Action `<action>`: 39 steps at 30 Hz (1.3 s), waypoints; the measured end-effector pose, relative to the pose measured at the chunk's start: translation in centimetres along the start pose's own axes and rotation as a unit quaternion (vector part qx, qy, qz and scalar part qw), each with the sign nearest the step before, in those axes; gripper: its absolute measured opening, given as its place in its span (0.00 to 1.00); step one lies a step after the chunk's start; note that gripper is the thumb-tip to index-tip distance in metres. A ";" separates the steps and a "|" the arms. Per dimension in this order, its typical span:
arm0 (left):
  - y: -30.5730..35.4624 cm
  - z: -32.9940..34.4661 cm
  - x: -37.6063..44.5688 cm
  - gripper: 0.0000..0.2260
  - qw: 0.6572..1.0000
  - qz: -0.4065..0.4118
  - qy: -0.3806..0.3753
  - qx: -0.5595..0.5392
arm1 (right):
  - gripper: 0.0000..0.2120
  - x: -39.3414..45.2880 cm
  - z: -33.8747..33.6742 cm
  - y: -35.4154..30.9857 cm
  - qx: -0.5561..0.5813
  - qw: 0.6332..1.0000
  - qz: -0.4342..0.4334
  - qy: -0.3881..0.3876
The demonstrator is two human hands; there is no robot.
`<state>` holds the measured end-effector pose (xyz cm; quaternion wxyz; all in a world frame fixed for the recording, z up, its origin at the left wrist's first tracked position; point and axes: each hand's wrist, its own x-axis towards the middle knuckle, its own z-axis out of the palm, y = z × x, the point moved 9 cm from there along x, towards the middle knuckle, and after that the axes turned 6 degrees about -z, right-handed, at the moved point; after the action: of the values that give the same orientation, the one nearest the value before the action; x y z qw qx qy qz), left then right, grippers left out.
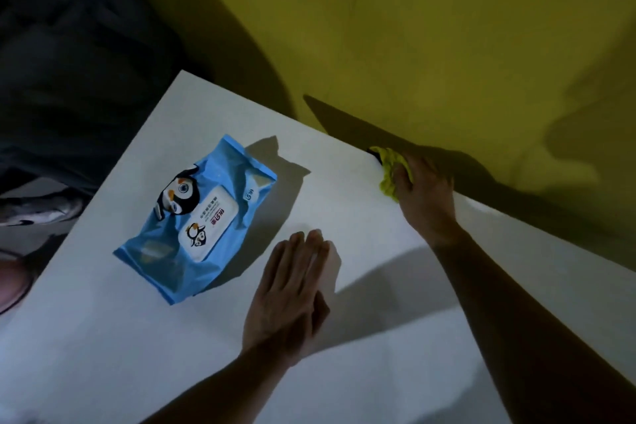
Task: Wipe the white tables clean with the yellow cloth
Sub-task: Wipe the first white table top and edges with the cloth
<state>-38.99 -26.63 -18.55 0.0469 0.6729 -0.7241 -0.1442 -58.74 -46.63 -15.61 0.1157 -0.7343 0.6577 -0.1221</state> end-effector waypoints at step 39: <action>0.6 -0.7 0.0 0.32 0.998 0.019 0.029 0.047 | 0.24 -4.0 -3.3 9.0 0.001 0.996 0.041 0.076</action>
<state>-39.36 -26.74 -17.77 0.0386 0.6643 -0.7411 -0.0897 -68.66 -43.70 -15.61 0.0708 -0.6956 0.6937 -0.1732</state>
